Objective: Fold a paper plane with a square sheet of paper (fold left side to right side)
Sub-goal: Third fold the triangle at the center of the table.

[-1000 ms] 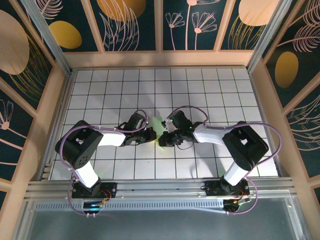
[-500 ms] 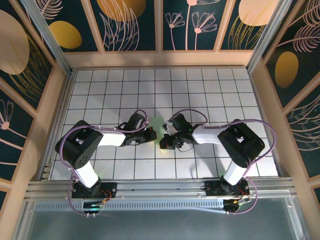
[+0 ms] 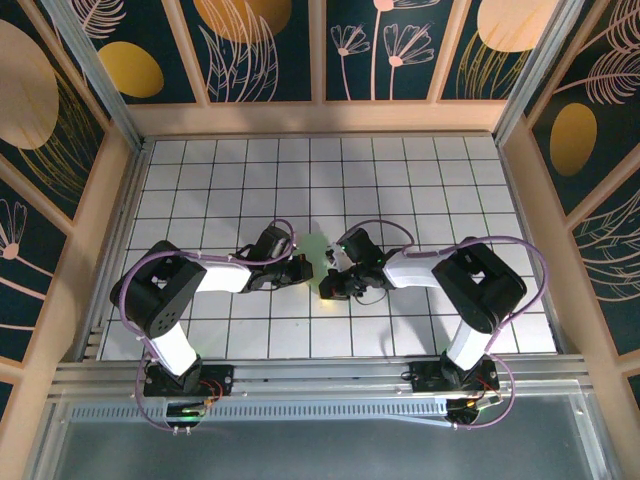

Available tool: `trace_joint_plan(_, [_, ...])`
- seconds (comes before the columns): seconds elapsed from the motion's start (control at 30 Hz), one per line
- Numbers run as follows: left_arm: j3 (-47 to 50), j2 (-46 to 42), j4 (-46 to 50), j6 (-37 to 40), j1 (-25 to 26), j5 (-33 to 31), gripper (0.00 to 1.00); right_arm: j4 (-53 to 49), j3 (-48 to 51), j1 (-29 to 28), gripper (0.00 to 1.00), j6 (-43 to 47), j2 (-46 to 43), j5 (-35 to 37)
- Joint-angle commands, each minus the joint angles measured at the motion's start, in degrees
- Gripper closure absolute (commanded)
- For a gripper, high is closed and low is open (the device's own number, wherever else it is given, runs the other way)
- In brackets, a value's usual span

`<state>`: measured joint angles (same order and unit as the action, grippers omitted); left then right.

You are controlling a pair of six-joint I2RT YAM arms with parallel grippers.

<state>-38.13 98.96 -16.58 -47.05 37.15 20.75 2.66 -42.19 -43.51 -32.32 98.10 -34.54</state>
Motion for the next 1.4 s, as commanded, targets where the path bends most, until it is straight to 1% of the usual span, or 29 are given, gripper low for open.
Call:
trace_joint_plan(0.0, [1.36,2.21,4.01,-0.42,0.13,-3.26,0.98,-0.78,0.69,-0.15,1.00,-0.03,1.07,0.44])
trace_joint_plan(0.37, [1.21,2.21,4.45,-0.33,0.12,-3.53,0.98,-2.72,0.67,-0.14,1.00,0.24,1.95,1.67])
trace_joint_plan(0.67, [1.05,2.42,4.65,-0.33,0.16,-3.78,0.98,-6.76,1.61,-0.09,1.00,2.08,1.26,1.61])
trace_joint_plan(0.77, [0.96,2.42,4.74,-0.37,0.16,-3.79,0.98,-6.07,3.33,-0.09,1.00,1.84,0.03,0.44])
trace_joint_plan(0.9, [0.87,2.47,4.72,-0.38,0.09,-3.83,0.98,-3.93,6.05,0.52,1.00,1.55,-1.66,-3.49])
trace_joint_plan(1.17, [0.51,1.85,4.98,-0.28,0.16,-3.78,0.98,-9.51,3.25,1.83,1.00,4.60,-9.71,-3.37])
trace_joint_plan(1.27, [0.42,1.81,4.96,-0.26,0.15,-3.75,0.98,-8.50,2.34,2.29,1.00,4.13,-11.30,-3.51])
trace_joint_plan(1.37, [0.47,1.84,4.79,-0.37,0.17,-3.64,0.98,-4.77,1.86,2.03,1.00,2.43,-10.41,-3.26])
